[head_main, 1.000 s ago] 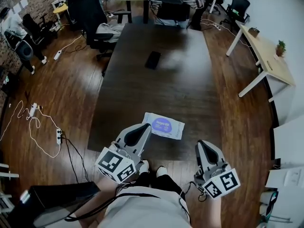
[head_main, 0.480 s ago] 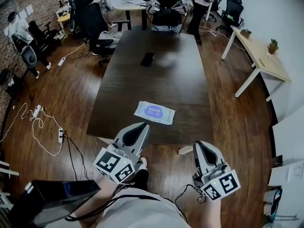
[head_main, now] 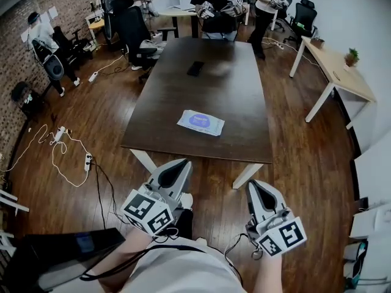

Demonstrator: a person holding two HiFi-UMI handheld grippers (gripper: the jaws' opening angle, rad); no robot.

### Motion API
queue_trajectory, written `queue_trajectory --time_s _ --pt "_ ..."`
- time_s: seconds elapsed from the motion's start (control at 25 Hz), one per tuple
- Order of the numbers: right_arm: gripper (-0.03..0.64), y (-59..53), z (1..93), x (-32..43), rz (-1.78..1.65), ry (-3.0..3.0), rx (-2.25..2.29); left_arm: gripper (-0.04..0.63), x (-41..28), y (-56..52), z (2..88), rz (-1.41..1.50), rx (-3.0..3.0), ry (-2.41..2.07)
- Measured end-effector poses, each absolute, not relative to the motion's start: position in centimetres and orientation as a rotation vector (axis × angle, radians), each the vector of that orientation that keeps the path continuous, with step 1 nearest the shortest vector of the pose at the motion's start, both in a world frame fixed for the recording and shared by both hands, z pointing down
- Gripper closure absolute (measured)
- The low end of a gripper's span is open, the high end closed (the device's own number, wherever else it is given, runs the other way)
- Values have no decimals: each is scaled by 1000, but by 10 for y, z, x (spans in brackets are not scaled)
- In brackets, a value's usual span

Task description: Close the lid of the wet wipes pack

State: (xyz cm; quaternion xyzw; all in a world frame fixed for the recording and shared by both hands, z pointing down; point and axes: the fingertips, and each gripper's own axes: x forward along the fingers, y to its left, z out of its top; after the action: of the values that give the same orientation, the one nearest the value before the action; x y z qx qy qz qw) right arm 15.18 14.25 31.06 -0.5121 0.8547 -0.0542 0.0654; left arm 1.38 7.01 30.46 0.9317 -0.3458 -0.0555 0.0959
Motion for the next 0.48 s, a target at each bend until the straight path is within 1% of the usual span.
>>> queue_trajectory --time_s 0.24,0.48 --pt "609 178 296 144 -133 2591 -1492 597 8 113 284 -185 2795 -1050" --pt "609 191 294 133 -135 2597 -1445 597 7 129 267 -167 2818 -1067"
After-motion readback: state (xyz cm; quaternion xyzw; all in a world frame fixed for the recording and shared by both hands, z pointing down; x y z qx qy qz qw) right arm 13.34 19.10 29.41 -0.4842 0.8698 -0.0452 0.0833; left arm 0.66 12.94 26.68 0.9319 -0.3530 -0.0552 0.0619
